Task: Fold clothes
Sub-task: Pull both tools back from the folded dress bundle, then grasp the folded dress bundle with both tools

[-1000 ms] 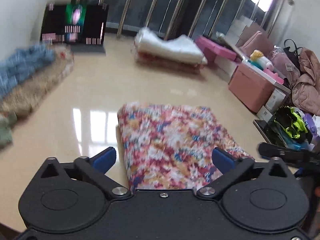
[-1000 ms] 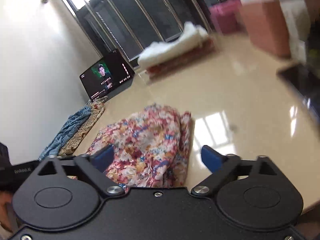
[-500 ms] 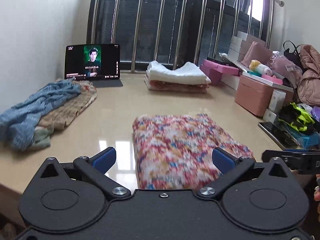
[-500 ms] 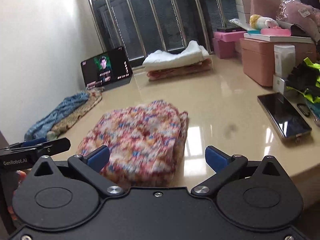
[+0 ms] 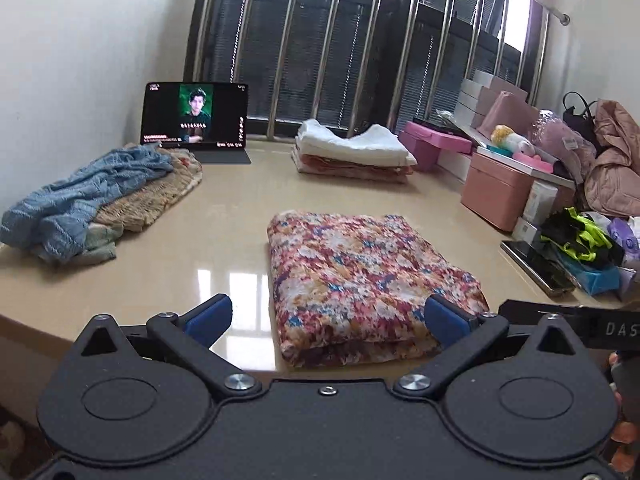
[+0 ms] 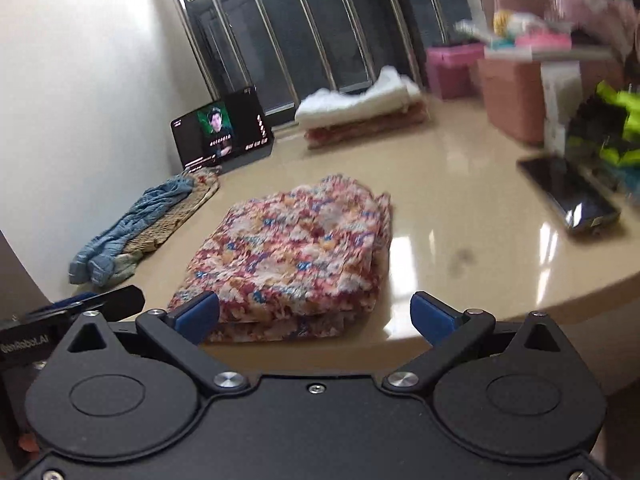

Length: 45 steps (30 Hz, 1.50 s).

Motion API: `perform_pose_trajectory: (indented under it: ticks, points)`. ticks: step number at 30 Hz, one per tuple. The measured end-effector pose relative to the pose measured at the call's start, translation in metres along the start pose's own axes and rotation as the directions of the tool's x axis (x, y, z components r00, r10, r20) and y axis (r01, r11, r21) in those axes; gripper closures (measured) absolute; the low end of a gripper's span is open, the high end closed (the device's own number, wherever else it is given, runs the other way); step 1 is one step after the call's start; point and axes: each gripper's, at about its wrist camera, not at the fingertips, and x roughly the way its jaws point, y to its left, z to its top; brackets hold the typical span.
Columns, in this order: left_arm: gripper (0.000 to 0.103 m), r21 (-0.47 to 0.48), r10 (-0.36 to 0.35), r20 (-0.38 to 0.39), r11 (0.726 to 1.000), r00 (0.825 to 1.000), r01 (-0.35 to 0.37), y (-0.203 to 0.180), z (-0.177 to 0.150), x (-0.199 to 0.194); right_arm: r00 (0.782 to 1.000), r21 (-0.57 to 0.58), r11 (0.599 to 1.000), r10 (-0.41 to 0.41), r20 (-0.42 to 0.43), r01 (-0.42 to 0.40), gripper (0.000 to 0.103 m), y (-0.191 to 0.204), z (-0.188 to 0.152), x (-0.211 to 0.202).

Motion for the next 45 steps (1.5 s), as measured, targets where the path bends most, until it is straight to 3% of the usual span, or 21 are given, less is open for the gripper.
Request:
perform_pose_trajectory:
  ticks: [9,17,36,45]
  points:
    - [0.0,0.006,0.039,0.035,0.999,0.999,-0.039,0.0,-0.011,-0.01,1.0,0.006,1.0,0.024,-0.013,-0.024,0.0,-0.002,-0.006,-0.002]
    - [0.0,-0.013,0.041,-0.004,0.999,0.999,-0.041,0.012,-0.015,0.003,0.996,0.064,0.997,0.043,-0.074,-0.038,0.0,-0.013,-0.011,0.015]
    - [0.0,-0.082,0.037,-0.057,0.996,0.998,-0.042,0.049,0.014,0.063,0.995,0.083,0.997,0.004,-0.099,0.004,0.001,-0.035,0.019,0.076]
    - [0.0,-0.13,0.016,-0.159,0.991,0.987,-0.037,0.058,0.039,0.116,0.988,0.129,0.992,0.013,-0.151,0.007,0.007,-0.046,0.047,0.121]
